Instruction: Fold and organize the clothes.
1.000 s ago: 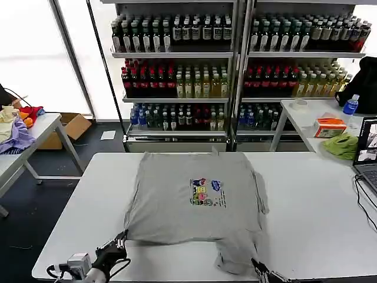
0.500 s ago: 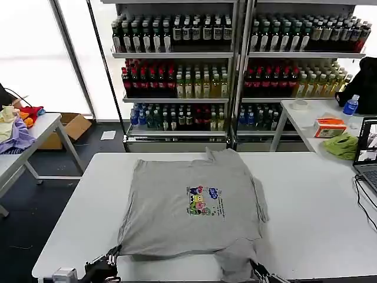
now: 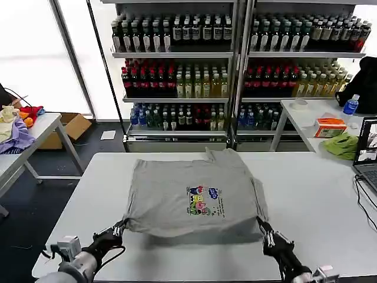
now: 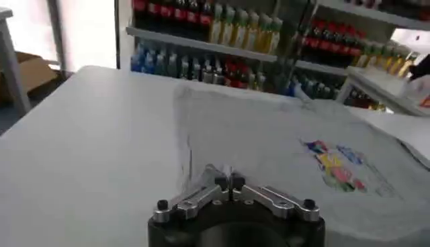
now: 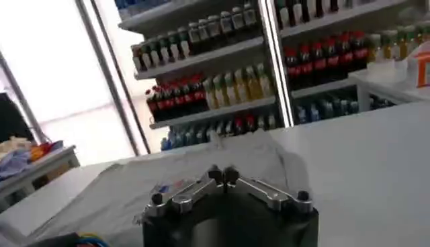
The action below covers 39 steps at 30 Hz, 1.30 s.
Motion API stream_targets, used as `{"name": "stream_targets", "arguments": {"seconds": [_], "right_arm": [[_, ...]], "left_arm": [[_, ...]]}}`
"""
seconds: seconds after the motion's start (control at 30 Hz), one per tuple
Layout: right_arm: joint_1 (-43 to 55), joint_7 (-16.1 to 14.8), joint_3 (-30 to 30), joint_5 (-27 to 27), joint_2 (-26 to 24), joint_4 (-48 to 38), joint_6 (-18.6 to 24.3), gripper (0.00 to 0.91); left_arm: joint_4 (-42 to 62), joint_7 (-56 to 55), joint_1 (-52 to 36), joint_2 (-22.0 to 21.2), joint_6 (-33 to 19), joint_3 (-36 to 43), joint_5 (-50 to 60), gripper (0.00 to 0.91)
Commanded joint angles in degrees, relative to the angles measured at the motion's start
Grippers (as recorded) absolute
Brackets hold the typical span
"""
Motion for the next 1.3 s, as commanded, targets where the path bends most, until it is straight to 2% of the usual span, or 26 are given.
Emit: {"name": "stream_targets", "arguments": {"seconds": [0.03,0.2,0.33,0.37,0.4,0.43,0.6,0.77,0.93,1.07,1.2,1.3], "right_arm": [[13.8,1.1,-3.2,-1.9,1.2,-8.3,-1.7,0.000],[19.7,-1.2,-5.8,-6.5,1.2,-14.7,-4.8,0.000],[22.5,-0.3,-8.8,-11.0,2.2,-19.5,-6.0,0.000],[23.0,0.5,-9.1,-13.7,3.1,-20.5,-6.1,0.000],[23.1,0.4,-9.0,-14.3,3.8,-20.8,-6.3,0.907],[23.1,0.7,-9.1,-14.3,4.4,-20.9,-6.3,0.907],[23.0,1.5,-8.8,-14.4,6.4,-21.8,-6.7,0.907],[23.3,5.8,-7.4,-14.3,6.3,-20.9,-8.6,0.907],[23.4,6.8,-5.1,-13.5,5.4,-18.5,-9.8,0.907],[18.8,6.7,-4.3,-12.7,2.6,-13.4,-9.9,0.907],[10.7,9.1,-3.0,-12.1,2.2,-8.1,-10.1,0.907],[7.7,10.0,-3.1,-14.1,2.6,-7.0,-10.8,0.907]], "left_arm": [[14.3,1.3,-19.7,0.5,0.1,7.9,-3.3,0.010],[21.8,0.9,-23.7,-0.9,0.0,9.5,-0.6,0.010],[26.4,1.6,-25.2,-2.5,-0.4,10.6,0.7,0.030],[27.1,1.6,-25.3,-3.0,-1.4,10.8,1.9,0.091],[27.4,1.7,-25.3,-3.2,-1.6,10.8,3.1,0.685],[27.6,2.4,-25.1,-3.5,-2.3,10.6,4.3,0.907],[25.5,3.5,-23.1,-3.4,-3.3,8.8,4.8,0.907],[22.3,3.4,-21.2,-2.1,-3.5,5.8,4.8,0.907],[18.9,3.5,-17.9,-1.0,-4.1,4.0,6.6,0.907],[14.0,3.5,-11.3,-1.9,-4.1,3.1,8.2,0.907],[11.3,3.6,-7.1,-3.9,-4.0,3.1,11.4,0.907],[11.2,3.9,-5.3,-5.0,-5.1,3.5,13.7,0.907]]}}
